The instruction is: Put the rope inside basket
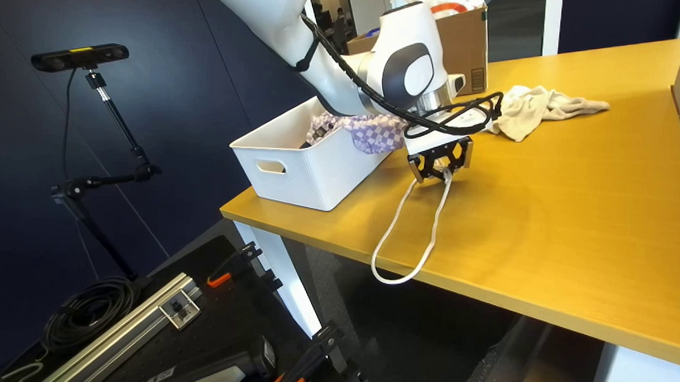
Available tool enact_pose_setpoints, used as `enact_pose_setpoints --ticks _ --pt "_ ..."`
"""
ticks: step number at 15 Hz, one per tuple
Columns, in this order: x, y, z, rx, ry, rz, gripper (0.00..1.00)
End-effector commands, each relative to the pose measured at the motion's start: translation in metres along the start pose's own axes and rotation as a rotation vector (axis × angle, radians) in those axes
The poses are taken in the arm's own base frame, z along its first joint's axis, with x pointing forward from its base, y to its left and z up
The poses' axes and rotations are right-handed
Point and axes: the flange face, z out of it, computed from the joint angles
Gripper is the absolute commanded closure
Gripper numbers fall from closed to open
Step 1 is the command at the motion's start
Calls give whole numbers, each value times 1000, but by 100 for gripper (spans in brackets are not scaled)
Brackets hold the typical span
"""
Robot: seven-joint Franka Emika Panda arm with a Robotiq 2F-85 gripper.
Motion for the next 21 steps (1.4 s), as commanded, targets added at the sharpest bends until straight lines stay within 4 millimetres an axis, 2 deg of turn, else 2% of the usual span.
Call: enact_pose_setpoints --ticks 1,3,6,8,11,13,17,20,21 --pt "2 4 -29 -20 -16 2 99" --pt "-1 14 -58 -55 -24 8 99" --pt "-2 31 -113 -109 -19 18 99" --pt "6 37 -150 -135 -8 25 99" --pt "34 34 -219 -193 19 0 99" --pt "63 23 -263 -234 49 -28 99" --pt "129 -16 -357 -344 104 -110 99" --pt "175 -62 -417 -384 149 -164 99" --pt "185 -77 -428 -385 163 -180 99"
